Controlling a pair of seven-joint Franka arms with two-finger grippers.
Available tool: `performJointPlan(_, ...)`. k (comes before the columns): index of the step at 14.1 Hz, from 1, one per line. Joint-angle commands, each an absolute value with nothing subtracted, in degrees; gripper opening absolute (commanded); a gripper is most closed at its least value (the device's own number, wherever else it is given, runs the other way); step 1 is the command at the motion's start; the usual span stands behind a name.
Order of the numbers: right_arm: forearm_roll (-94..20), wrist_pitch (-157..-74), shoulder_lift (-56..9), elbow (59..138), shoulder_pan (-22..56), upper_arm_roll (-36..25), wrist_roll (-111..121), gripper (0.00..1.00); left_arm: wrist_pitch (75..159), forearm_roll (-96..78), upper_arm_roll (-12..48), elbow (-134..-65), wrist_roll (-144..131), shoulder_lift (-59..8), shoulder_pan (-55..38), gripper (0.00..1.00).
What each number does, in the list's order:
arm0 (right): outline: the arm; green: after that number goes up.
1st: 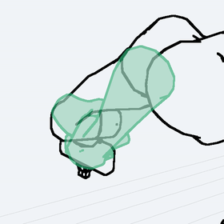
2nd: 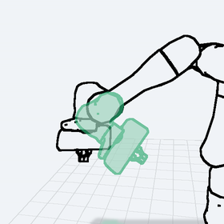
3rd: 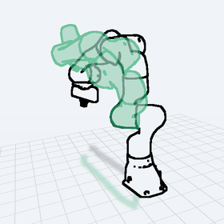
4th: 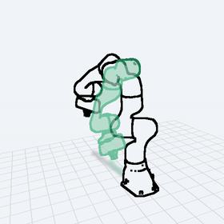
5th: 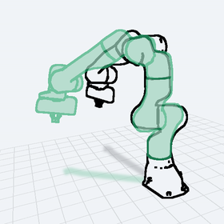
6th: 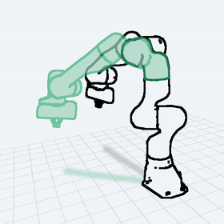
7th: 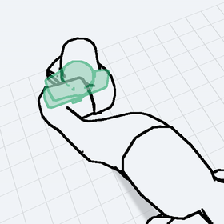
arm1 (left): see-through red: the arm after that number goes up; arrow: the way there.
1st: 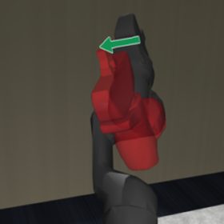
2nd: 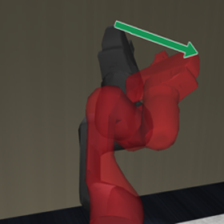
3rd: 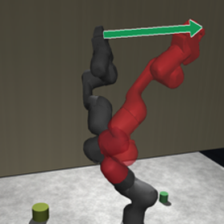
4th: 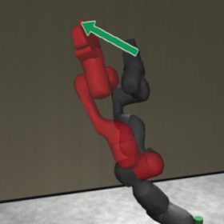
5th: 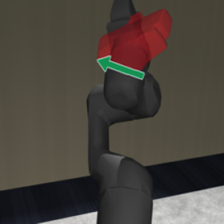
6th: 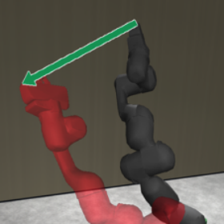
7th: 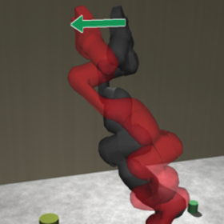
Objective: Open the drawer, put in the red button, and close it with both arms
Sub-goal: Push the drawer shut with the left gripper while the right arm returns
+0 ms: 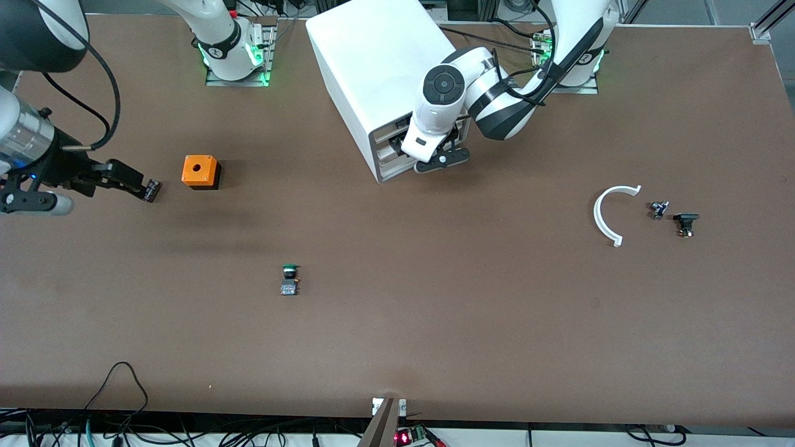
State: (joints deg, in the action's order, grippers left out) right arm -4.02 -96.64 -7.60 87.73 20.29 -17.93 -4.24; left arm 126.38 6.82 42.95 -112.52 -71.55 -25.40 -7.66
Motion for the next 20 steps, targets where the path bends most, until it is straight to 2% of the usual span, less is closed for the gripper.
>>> performJointPlan(1, -3.25, -96.41, -6.24, 87.99, 20.39, -17.84, -3.78, 1.0, 126.92, 5.89, 44.3, -113.55, -71.89, -24.7, -7.56, 1.0)
performJointPlan(5, -1.93, -95.8, -7.12, 86.04, 19.78, -17.06, -6.93, 1.0, 126.3, 5.89, 44.3, -113.47, -71.63, -24.7, -7.48, 1.0)
performJointPlan(6, -2.19, -95.71, -7.12, 86.04, 17.6, -15.48, -7.9, 1.0, 125.95, 5.89, 44.3, -112.94, -70.93, -24.35, -6.34, 1.0)
performJointPlan(9, -2.28, -95.98, -6.86, 85.96, 3.03, 1.27, -8.61, 1.0, 116.93, 6.33, 44.21, -106.99, -65.34, -24.08, -2.03, 1.0)
performJointPlan(13, 2.79, -95.72, -6.94, 84.56, -2.72, 8.07, -4.76, 1.0, 108.74, 6.86, 44.12, -98.99, -53.31, -24.08, 4.21, 1.0)
performJointPlan(16, 3.52, -92.64, -4.93, 84.99, -2.72, 8.7, -5.62, 1.0, 102.58, 7.12, 43.42, -93.27, -38.19, -24.17, 8.33, 1.0)
performJointPlan(18, 3.08, -92.63, -1.16, 88.83, -2.64, 8.35, -5.62, 1.0, 99.16, 10.7, 43.59, -90.63, -29.4, -24.08, 10.98, 1.0)
performJointPlan(20, 2.9, -92.46, 0.0, 90.09, -2.2, 8.0, -5.63, 1.0, 93.54, 13.96, 43.51, -85.37, -20.17, -24.08, 12.03, 1.0)
